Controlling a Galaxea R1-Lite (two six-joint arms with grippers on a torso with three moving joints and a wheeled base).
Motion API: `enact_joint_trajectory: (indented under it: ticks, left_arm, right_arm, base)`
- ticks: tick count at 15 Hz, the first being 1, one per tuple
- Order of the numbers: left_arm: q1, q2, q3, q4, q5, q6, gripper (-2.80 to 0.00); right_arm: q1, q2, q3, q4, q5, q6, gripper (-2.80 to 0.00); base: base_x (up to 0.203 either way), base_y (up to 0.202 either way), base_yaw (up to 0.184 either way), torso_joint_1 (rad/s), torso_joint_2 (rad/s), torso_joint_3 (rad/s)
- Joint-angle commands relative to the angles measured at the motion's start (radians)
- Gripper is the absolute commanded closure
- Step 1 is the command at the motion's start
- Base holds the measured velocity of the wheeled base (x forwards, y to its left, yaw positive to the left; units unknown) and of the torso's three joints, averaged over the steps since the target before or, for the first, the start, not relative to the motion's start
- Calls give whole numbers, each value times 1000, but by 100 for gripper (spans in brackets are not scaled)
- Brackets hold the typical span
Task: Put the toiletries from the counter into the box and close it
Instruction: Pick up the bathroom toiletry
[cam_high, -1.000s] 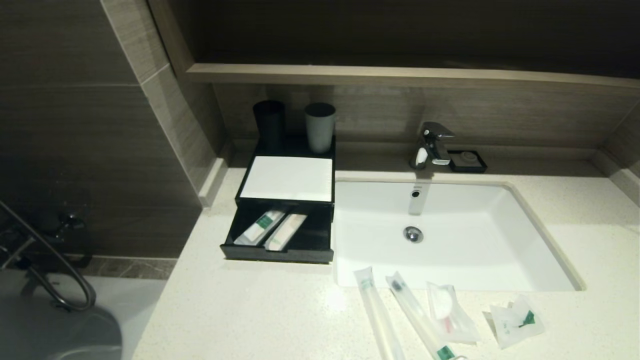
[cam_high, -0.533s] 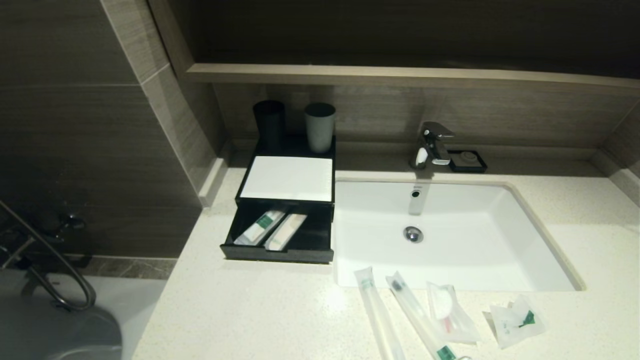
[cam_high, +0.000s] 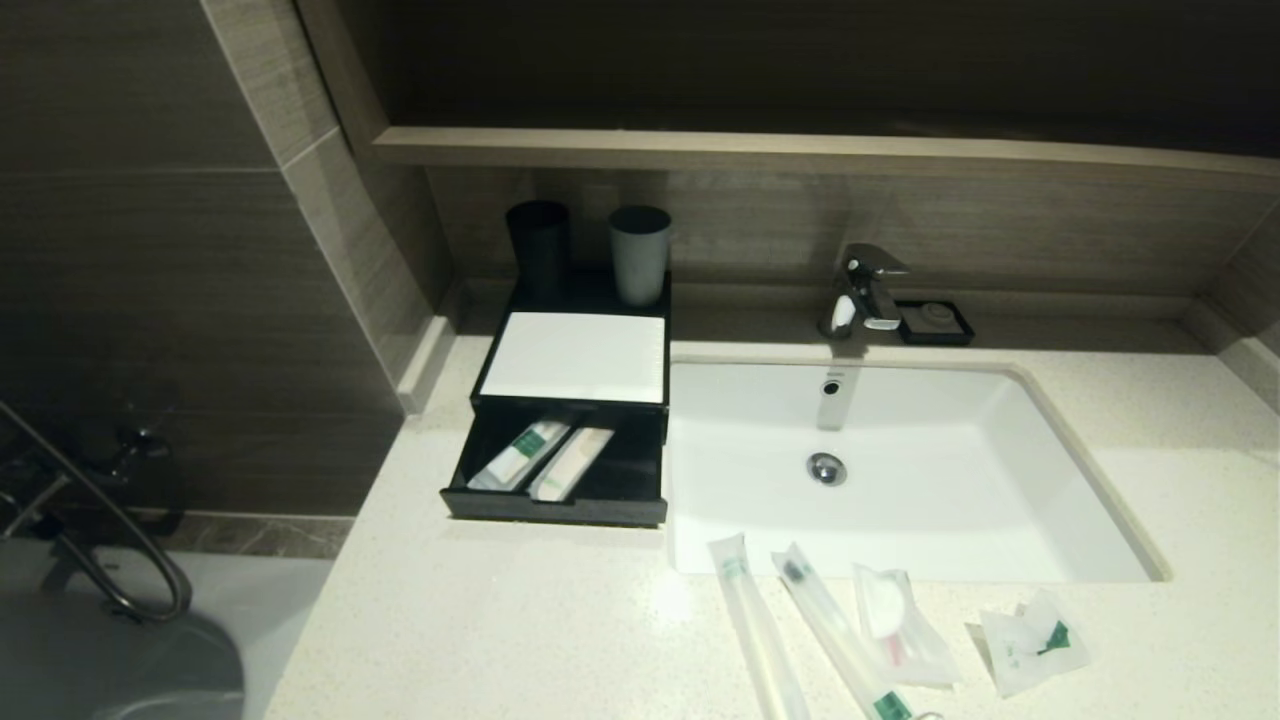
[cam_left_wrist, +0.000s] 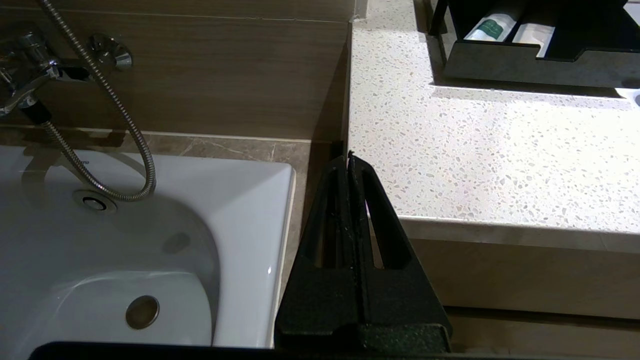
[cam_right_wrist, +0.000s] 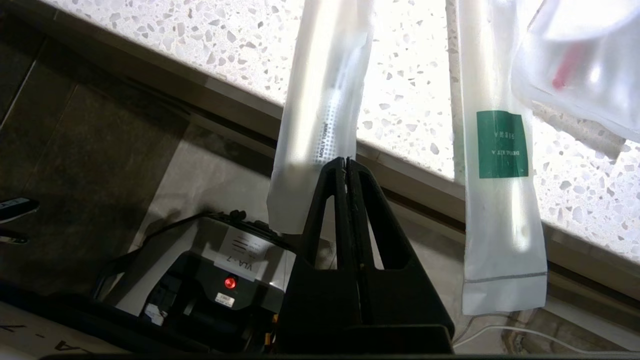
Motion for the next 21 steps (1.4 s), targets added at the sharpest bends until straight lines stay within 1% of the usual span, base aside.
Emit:
enact_joint_trajectory:
  ticks: [1,4,6,10,12,21]
  left_arm:
    - [0,1,0,0,1,0,0]
    - [0,0,0,0,1,0,0]
    - [0,1,0,0,1,0,0]
    - [0,0,0,0,1,0,0]
    - [0,0,0,0,1,0,0]
    - [0,0,0,0,1,0,0]
  right_arm:
    - [-1,-47,4,-7,-5,4,0]
    - [-4,-96,32,-6,-5,6,0]
    - [-12,-108,41,-5,-8,34,0]
    - [-81,-149,43,-5,-7,44,0]
    - [-99,-180,47,2,-6,44,0]
    - [-99,-224,106,4,-14,22,0]
  base:
    - [0,0,0,0,0,0]
    - [0,0,0,0,0,0]
    - [0,0,0,0,0,0]
    - [0,0,0,0,0,0]
    - [0,0,0,0,0,0]
    - [0,0,0,0,0,0]
